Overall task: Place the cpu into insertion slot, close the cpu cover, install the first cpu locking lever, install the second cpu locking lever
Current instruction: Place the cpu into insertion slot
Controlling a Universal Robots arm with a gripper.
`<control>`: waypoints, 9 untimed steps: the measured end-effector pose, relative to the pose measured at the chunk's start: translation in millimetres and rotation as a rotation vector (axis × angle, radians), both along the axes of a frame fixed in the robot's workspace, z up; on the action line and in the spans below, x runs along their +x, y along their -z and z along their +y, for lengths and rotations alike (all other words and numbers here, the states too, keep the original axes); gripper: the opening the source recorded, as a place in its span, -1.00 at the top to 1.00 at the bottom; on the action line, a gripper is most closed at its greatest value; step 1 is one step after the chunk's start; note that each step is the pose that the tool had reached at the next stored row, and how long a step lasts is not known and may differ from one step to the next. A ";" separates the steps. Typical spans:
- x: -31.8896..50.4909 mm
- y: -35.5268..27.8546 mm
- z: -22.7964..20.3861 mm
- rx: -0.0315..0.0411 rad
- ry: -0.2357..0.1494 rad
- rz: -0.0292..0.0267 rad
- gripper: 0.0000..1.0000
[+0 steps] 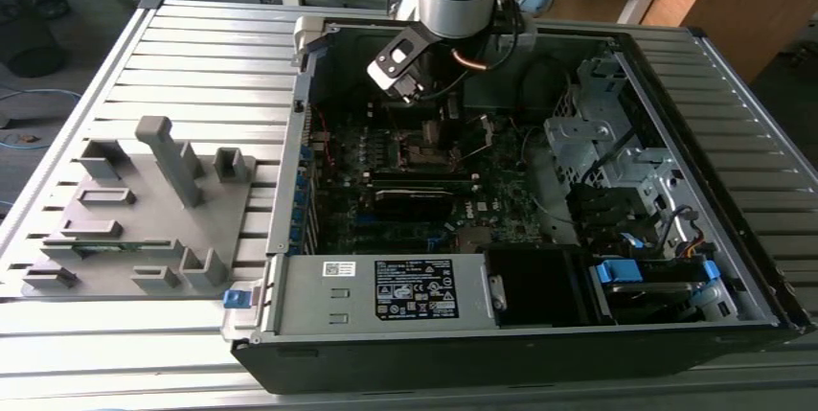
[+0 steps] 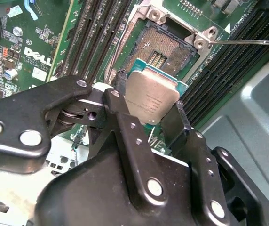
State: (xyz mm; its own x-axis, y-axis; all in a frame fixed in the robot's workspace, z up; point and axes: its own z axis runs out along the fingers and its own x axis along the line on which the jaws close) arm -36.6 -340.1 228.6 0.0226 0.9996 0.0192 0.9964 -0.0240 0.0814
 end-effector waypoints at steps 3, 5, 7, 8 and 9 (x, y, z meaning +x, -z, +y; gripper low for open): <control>-4.3 0.8 0.0 -0.0001 0.000 0.0001 -0.08; -7.3 1.7 0.0 -0.0001 0.000 0.0000 -0.08; -9.2 3.1 0.1 0.0000 0.000 0.0000 -0.08; -9.8 3.4 0.0 -0.0002 0.000 0.0000 -0.08; -9.8 3.4 0.0 -0.0002 0.000 0.0001 -0.08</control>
